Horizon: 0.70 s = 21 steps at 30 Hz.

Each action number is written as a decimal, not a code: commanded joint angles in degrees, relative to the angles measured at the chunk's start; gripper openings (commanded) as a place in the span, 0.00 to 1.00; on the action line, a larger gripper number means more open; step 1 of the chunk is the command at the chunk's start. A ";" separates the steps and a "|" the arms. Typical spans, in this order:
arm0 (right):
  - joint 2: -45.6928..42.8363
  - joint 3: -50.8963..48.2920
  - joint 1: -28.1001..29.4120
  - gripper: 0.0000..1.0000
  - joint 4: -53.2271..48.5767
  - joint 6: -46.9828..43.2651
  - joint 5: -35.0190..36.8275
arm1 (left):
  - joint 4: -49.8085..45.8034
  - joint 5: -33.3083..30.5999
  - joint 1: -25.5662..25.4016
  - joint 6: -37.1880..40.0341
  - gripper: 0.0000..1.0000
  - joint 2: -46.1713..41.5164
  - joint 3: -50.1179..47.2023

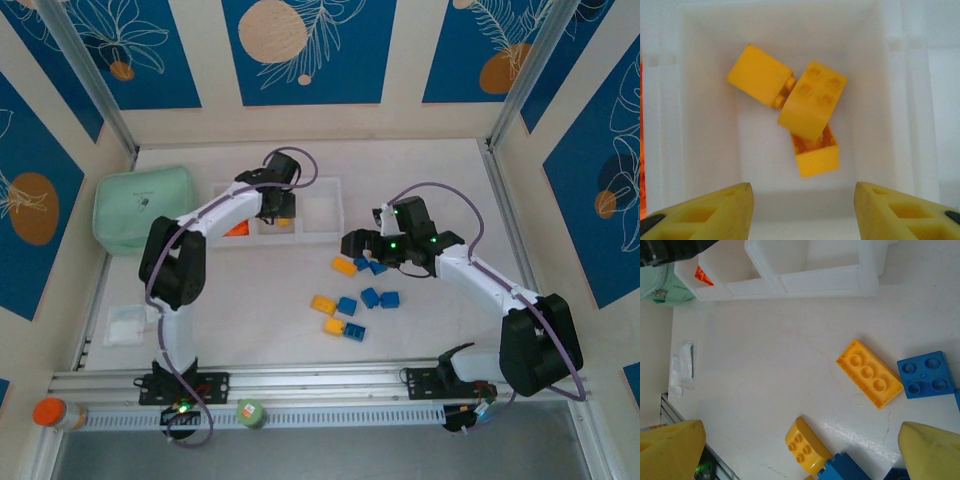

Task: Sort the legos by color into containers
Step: Place the lego in the container, then pick up the lego from the middle-left of the table.

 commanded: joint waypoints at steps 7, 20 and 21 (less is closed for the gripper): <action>-4.02 -0.86 0.53 0.99 -5.42 -0.98 0.57 | 1.20 7.51 -6.03 -1.99 0.59 -15.38 -12.37; -15.04 -9.56 0.54 0.99 -8.38 -0.46 3.87 | 6.31 8.78 -22.69 -16.17 0.61 -25.13 -29.23; -16.31 -10.63 0.53 0.99 -8.34 -0.37 4.06 | 7.26 8.92 -23.94 -17.12 0.62 -25.40 -30.13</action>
